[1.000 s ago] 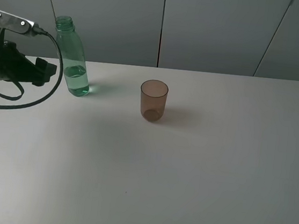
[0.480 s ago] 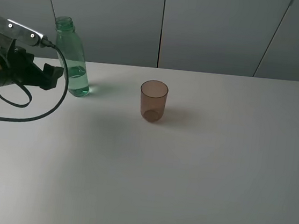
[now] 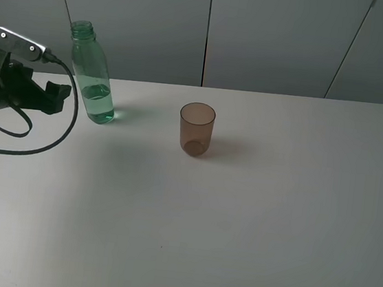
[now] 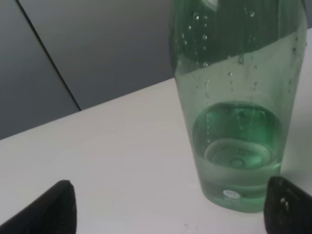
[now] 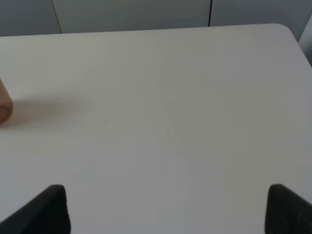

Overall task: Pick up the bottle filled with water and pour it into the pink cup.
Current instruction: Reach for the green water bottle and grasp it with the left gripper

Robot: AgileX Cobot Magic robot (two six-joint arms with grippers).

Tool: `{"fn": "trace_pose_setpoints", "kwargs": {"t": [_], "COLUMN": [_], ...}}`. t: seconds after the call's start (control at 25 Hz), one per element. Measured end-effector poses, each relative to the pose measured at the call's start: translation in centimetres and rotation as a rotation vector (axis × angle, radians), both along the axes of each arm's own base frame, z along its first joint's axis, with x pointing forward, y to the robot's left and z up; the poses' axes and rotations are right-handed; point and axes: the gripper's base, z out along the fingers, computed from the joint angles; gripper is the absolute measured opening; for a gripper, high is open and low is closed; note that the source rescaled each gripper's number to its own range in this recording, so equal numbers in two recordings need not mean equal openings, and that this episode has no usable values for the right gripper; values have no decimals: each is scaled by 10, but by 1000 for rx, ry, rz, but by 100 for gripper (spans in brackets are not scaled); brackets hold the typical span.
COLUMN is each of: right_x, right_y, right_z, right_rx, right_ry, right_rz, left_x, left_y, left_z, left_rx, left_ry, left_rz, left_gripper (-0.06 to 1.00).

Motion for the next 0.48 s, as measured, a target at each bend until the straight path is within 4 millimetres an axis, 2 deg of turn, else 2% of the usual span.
{"fn": "trace_pose_setpoints", "kwargs": {"t": [0.24, 0.48], "right_x": [0, 0], "right_y": [0, 0], "right_z": [0, 0], "right_rx": [0, 0], "right_ry": [0, 0], "right_rz": [0, 0], "left_x": [1, 9], "left_y": [1, 0], "left_z": [1, -14], "left_rx": [39, 24], "left_ry": [-40, -23], "left_rz": [-83, -137], "left_gripper": [94, 95]}}
